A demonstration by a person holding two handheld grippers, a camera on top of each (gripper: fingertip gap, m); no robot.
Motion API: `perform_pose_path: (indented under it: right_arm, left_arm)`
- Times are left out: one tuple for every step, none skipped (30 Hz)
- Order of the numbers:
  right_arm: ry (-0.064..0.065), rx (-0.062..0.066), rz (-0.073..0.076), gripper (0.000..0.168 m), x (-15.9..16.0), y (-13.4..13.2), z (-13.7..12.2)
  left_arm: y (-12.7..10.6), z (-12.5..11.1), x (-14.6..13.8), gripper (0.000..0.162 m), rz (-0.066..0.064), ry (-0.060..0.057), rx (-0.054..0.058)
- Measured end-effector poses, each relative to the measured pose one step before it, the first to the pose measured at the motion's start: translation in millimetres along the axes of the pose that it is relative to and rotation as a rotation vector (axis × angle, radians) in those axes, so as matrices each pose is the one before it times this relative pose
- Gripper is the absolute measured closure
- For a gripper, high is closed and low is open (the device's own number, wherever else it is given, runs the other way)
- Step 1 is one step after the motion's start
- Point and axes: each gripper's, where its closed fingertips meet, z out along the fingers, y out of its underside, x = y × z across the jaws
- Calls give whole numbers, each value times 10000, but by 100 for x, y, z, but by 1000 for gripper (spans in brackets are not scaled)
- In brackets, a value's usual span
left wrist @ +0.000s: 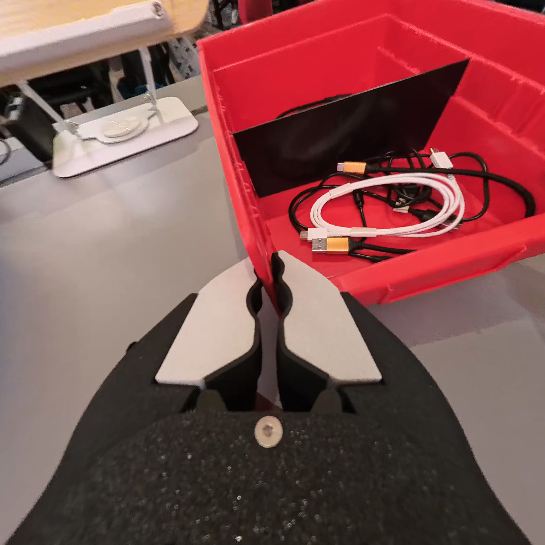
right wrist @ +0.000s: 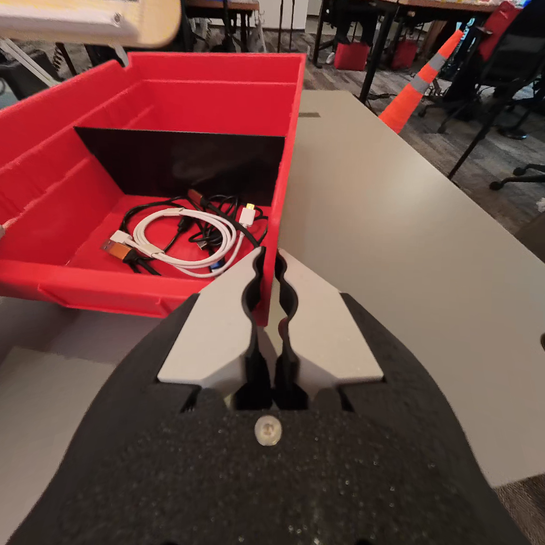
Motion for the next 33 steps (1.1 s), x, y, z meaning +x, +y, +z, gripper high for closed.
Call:
perform_pose_path:
  right_arm:
    - [-69,104,-93,165,-563,-391,130]
    - [-118,68,-123,165,-734,-352,200]
    - [-181,76,-94,165,-929,-338,254]
    - [-219,77,-105,165,-1094,-334,305]
    - [-226,31,-124,165,-1186,-315,352]
    - [-220,14,-144,165,-1246,-287,389]
    - [-221,28,-134,165,-1245,-269,392]
    - [-237,47,-109,165,-1248,-249,380]
    - [-265,92,-82,165,-1220,-261,340]
    - [-275,91,-99,165,-1168,-256,284]
    - [-248,8,-170,165,-1097,-170,290]
    - [-214,-66,-150,165,-1014,-68,300]
    - [-196,-103,-84,165,-948,36,339]
    - [-212,-107,-38,165,-884,103,397]
    - [-241,-113,-58,164,-822,120,420]
    - [-236,-166,-99,164,-741,180,477]
    - [-192,-229,-85,164,-614,297,486]
    - [-205,-171,12,164,-550,241,447]
    - [-230,-223,89,164,-510,285,382]
    - [-164,-28,157,164,-320,-57,228]
    - [-31,-70,50,164,-51,-96,107]
    - [-21,-69,-10,164,7,-67,89]
    - [-138,-11,36,164,-120,-11,82]
    - [-216,61,127,164,-199,-30,36]
    - [-180,33,180,163,-119,8,-33]
    - [-222,73,285,161,-154,-120,-110]
    - [-317,236,331,154,-256,-425,-265]
    - [-129,389,283,147,40,-740,-409]
    - [80,472,87,146,302,-938,-490]
    - [177,515,-80,143,374,-1040,-486]
    - [87,447,-181,139,137,-968,-431]
    - [127,407,-170,139,117,-917,-404]
    - [103,449,-192,139,-6,-919,-413]
  left_arm:
    - [-72,-400,-558,158,67,-171,76]
    - [-37,-440,-745,158,51,-212,89]
    - [63,-435,-899,158,-13,-229,46]
    - [149,-440,-1058,158,-70,-234,-6]
    - [202,-433,-1135,158,-117,-233,-22]
    - [254,-424,-1190,158,-92,-251,-45]
    - [280,-396,-1197,158,-92,-255,-59]
    - [302,-395,-1179,158,-106,-249,-58]
    - [329,-366,-1151,158,-160,-229,-67]
    - [375,-332,-1087,158,-188,-203,-91]
    - [394,-303,-1008,158,-167,-170,-94]
    - [360,-307,-930,158,-123,-158,-77]
    - [357,-257,-853,158,-72,-164,-81]
    - [393,-194,-796,158,-43,-171,-112]
    - [378,-109,-739,159,-65,-147,-99]
    - [377,-26,-683,158,-41,-131,-75]
    - [181,30,-584,158,117,-127,51]
    - [244,108,-541,158,195,-155,-37]
    - [271,179,-455,158,80,-105,-55]
    - [283,199,-293,157,-1,25,-48]
    - [66,33,51,156,-35,340,52]
    - [58,-201,311,151,-106,552,18]
    - [5,-383,164,147,-277,428,43]
    - [-198,-616,-242,144,-353,123,184]
    - [-418,-831,-585,146,-237,-147,336]
    - [-475,-865,-532,141,-25,-135,303]
    - [-309,-825,-525,139,46,-136,140]
    - [-417,-915,-944,144,28,-342,248]
    - [-589,-974,-1158,144,-8,-324,400]
    - [-523,-883,-1284,144,-28,-248,329]
    - [-311,-690,-1597,144,-42,-307,165]
    - [-171,-456,-1953,143,-104,-419,99]
    - [-61,-239,-2224,143,-171,-483,67]
